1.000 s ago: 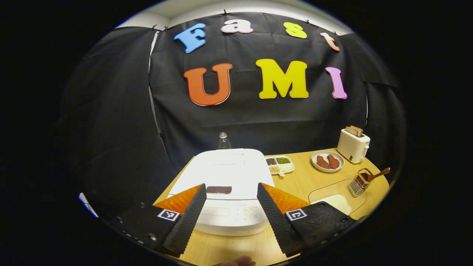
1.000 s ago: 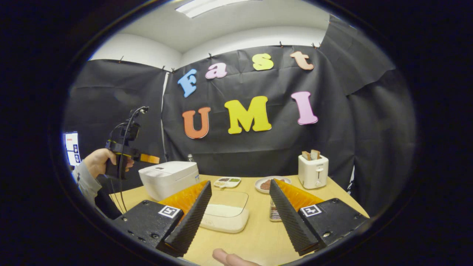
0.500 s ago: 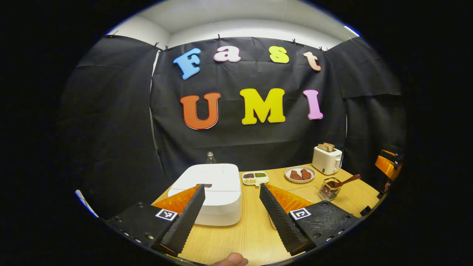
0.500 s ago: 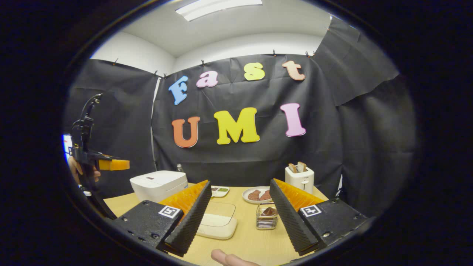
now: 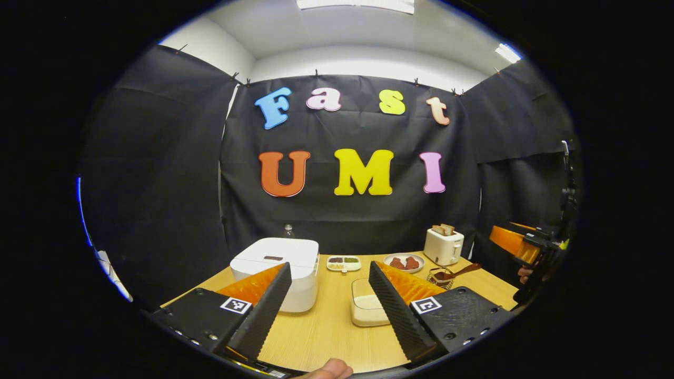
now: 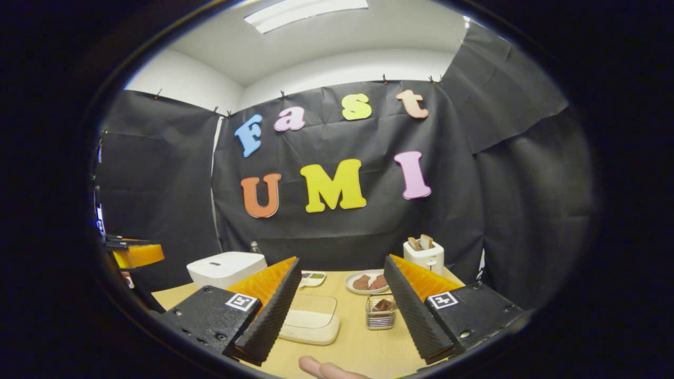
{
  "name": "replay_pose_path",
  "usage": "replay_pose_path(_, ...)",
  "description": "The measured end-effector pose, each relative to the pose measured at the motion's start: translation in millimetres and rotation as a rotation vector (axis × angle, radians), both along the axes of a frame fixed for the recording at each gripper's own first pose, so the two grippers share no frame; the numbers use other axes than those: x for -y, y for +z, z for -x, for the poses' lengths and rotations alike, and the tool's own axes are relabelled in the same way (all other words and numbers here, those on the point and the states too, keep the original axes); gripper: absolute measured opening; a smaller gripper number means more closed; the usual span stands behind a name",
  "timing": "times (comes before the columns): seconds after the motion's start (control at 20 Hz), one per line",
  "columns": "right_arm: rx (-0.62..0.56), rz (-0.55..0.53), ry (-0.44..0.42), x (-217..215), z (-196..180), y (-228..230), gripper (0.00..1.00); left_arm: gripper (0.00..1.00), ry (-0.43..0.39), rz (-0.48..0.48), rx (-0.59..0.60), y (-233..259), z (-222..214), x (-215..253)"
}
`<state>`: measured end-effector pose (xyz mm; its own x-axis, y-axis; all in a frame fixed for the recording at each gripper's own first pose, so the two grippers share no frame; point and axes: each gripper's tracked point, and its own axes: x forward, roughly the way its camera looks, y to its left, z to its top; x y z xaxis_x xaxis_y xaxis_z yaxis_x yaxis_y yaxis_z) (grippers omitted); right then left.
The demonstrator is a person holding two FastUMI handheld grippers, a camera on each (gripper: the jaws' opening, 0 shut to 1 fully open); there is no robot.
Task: Close the left gripper, press the button to open the rice cooker; take a wooden spoon from the chopstick holder with the right hand, scoop a spoonful of rice and pour it into the rice cooker, then put the wooden spoon back into the chopstick holder.
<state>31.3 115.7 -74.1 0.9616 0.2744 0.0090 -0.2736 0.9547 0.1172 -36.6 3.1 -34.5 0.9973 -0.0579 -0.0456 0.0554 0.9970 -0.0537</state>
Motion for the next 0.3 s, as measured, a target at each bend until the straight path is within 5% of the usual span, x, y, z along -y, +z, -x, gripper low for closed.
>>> replay_pose_path(0.1,0.000,0.001,0.004,-2,3,1,1.00,0.95,0.080,-0.009,0.044,3,11,-9)
replay_pose_path(0.3,-0.001,0.006,0.007,-4,7,1,0.96,0.97,0.035,-0.014,0.081,2,25,14)
